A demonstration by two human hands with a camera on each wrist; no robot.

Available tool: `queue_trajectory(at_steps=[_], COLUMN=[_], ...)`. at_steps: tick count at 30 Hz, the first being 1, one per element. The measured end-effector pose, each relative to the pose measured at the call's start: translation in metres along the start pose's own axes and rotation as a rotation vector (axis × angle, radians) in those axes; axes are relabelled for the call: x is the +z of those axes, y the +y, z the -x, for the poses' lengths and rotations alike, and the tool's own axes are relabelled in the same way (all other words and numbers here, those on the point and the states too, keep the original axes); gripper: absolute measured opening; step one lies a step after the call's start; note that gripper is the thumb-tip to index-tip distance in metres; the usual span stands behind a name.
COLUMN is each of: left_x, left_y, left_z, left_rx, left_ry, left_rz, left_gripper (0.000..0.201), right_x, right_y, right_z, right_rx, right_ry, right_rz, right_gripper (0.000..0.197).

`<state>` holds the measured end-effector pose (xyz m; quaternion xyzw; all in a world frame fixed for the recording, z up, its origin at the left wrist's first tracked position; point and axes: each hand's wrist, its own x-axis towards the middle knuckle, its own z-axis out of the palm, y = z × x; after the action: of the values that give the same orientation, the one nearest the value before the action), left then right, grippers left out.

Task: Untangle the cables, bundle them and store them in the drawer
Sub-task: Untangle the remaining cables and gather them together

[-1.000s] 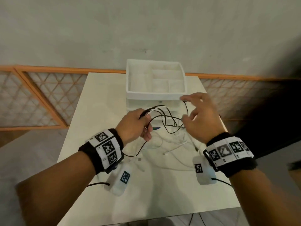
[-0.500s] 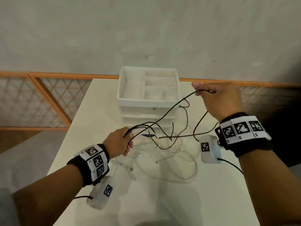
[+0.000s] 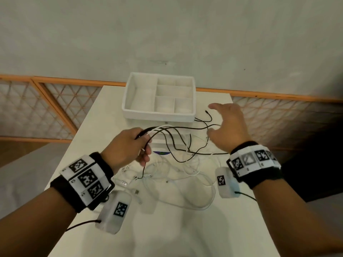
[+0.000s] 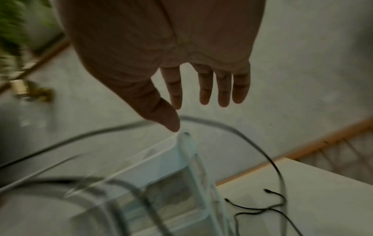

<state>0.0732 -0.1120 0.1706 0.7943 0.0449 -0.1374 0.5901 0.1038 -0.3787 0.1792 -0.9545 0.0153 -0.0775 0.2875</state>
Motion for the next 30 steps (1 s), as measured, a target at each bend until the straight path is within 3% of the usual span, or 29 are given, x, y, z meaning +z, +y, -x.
queue_trajectory(at_steps=[3, 7, 14, 19, 23, 27, 30], left_x=[0.009, 0.016, -0.003, -0.022, -0.028, -0.033, -0.041], left_y=[0.026, 0.036, -0.016, -0.045, -0.043, -0.03, -0.027], left_z=[-0.004, -0.008, -0.018, -0.02, -0.022, -0.026, -0.029], left_rx=[0.064, 0.111, 0.084, 0.031, -0.049, 0.002, 0.008], left_ry=[-0.072, -0.169, -0.197, -0.185, -0.212, -0.164, -0.139], left_rz=[0.002, 0.032, -0.132, -0.177, 0.003, 0.017, -0.007], left_gripper=[0.02, 0.017, 0.022, 0.024, 0.024, 0.032, 0.037], right_x=[0.013, 0.028, -0.003, -0.014, -0.019, -0.022, -0.007], right_y=[-0.033, -0.052, -0.041, -0.032, -0.045, -0.054, -0.037], right_z=[0.029, 0.036, 0.0, -0.023, -0.029, -0.032, -0.029], right_rx=[-0.217, -0.358, -0.073, 0.106, 0.027, -0.072, -0.027], right_ry=[-0.115, -0.146, 0.062, 0.155, 0.271, 0.42, 0.393], right_rz=[-0.071, -0.018, -0.059, -0.086, -0.126, -0.249, -0.233], right_gripper=[0.059, 0.016, 0.027, 0.019, 0.007, 0.008, 0.014])
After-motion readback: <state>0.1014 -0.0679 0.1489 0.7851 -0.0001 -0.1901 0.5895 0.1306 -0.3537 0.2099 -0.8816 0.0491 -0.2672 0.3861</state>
